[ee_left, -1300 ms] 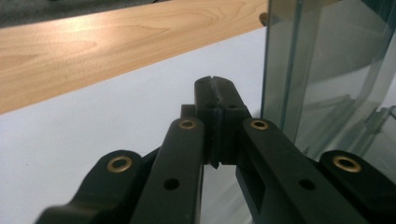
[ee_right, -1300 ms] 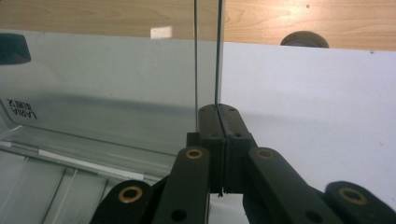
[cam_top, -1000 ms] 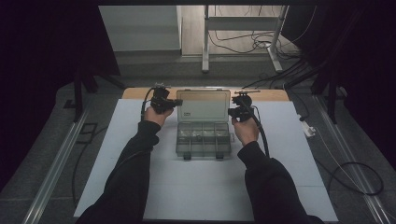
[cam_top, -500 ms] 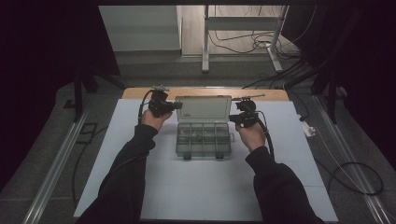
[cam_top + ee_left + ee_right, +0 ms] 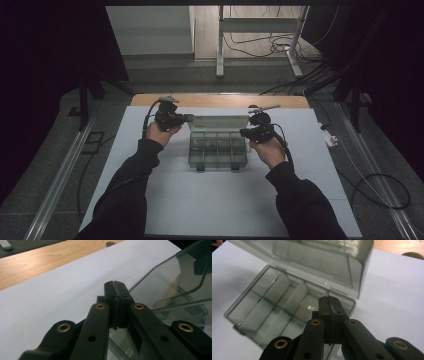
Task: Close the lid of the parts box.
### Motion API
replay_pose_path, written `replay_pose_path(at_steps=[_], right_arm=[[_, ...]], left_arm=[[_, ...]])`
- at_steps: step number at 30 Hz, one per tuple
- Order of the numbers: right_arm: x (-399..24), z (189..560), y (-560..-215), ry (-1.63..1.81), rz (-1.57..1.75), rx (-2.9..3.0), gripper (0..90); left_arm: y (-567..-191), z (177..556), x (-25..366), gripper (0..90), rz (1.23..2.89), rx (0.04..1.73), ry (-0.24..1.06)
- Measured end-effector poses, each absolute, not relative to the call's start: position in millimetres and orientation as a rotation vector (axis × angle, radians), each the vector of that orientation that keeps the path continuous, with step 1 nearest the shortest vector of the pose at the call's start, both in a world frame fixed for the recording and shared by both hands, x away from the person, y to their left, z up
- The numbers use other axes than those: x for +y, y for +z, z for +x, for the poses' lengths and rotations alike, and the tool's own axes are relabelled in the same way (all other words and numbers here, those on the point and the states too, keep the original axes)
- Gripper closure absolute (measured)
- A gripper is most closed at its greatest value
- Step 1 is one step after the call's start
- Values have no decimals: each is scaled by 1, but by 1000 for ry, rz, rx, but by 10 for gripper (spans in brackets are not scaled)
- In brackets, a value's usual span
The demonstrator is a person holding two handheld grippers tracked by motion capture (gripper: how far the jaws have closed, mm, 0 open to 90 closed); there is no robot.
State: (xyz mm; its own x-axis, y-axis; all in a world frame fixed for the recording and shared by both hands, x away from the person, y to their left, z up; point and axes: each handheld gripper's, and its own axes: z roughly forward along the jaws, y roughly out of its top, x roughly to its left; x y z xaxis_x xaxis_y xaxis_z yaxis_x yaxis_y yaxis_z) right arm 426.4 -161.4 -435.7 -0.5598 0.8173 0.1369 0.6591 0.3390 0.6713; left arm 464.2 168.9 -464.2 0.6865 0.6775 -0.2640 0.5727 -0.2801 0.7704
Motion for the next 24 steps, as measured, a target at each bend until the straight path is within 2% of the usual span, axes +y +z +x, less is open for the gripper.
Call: replay_pose_path(at_steps=[24], right_arm=[[-175,381,-436,1059,1252,2491,887]], left_arm=[[-453,412,166,888,2006,926,121]])
